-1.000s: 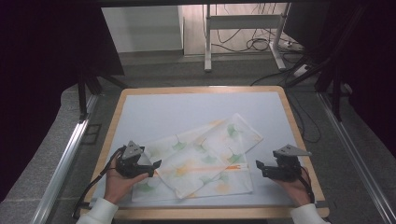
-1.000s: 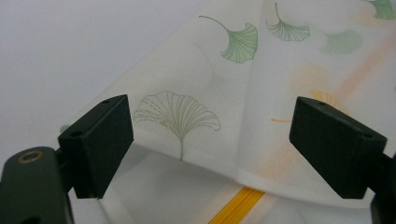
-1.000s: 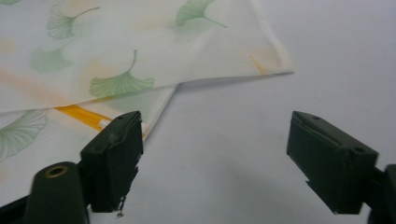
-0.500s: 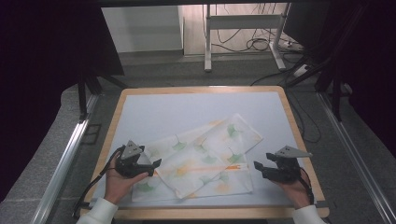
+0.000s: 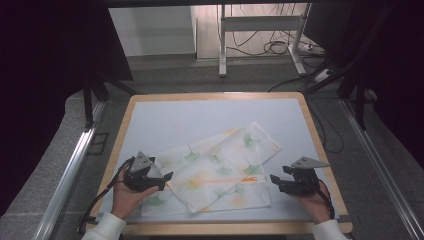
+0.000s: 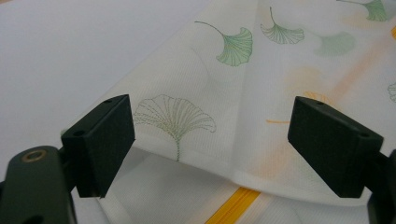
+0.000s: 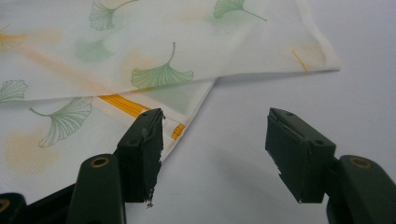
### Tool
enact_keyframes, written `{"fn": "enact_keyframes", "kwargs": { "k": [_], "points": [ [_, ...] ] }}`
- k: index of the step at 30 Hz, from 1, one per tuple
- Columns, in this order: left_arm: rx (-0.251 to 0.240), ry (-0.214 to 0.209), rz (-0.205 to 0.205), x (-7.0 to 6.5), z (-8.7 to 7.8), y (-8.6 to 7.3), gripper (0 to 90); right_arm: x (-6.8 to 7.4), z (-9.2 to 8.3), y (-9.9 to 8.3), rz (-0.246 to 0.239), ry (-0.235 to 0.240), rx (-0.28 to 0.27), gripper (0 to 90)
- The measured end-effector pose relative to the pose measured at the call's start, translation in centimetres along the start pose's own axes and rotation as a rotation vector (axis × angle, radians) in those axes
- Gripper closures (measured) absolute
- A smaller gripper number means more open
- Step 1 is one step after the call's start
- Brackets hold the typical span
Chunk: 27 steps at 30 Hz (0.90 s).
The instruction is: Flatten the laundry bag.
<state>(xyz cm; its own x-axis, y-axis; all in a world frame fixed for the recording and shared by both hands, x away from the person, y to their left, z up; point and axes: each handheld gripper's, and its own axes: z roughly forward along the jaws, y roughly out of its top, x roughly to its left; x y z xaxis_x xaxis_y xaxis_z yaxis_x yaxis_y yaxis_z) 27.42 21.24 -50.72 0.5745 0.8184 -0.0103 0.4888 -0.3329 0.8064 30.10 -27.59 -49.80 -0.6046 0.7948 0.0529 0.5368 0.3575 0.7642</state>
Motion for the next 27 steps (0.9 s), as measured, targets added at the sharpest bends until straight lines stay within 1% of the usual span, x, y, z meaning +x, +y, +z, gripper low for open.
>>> {"fn": "enact_keyframes", "kwargs": {
  "k": [4, 7, 11, 13, 14, 18, 21, 23, 26, 27],
  "points": [
    [-0.005, -0.012, -0.003, -0.1, -0.3, 0.1, 15.5, 0.3, 0.0, 0.1, -0.016, 0.002, 0.0, 38.2],
    [-0.012, -0.015, 0.0, -0.1, -0.5, 0.2, 16.3, 0.5, -0.1, 0.1, -0.021, 0.004, 0.001, 41.5],
    [-0.007, -0.019, 0.011, -0.3, -0.4, 0.2, 16.3, 0.7, -0.1, 0.2, -0.023, 0.02, 0.008, 52.7],
    [-0.007, -0.023, 0.016, -0.5, -0.3, 0.3, 16.5, 0.7, -0.1, 0.3, -0.033, 0.067, 0.009, 59.2],
    [-0.005, -0.024, 0.025, -0.5, -0.4, 0.3, 16.9, 0.9, -0.1, 0.3, -0.04, 0.081, 0.012, 62.2],
    [-0.011, -0.034, 0.04, -1.1, -0.4, 0.5, 17.0, 1.4, 0.0, 0.4, -0.06, 0.109, 0.024, 76.4],
    [-0.014, -0.043, 0.05, -1.6, -0.4, 0.6, 17.0, 1.7, -0.1, 0.6, -0.059, 0.128, 0.03, 86.0],
    [-0.015, -0.055, 0.053, -1.9, -0.3, 0.7, 17.5, 1.9, -0.1, 0.6, -0.059, 0.147, 0.033, 89.1],
    [-0.019, -0.07, 0.045, -2.1, -0.1, 0.7, 18.1, 2.3, 0.2, 0.7, -0.063, 0.157, 0.044, 89.3],
    [-0.016, -0.075, 0.048, -2.2, 0.0, 0.8, 18.1, 2.4, 0.4, 0.7, -0.069, 0.159, 0.047, 89.3]
  ]
}}
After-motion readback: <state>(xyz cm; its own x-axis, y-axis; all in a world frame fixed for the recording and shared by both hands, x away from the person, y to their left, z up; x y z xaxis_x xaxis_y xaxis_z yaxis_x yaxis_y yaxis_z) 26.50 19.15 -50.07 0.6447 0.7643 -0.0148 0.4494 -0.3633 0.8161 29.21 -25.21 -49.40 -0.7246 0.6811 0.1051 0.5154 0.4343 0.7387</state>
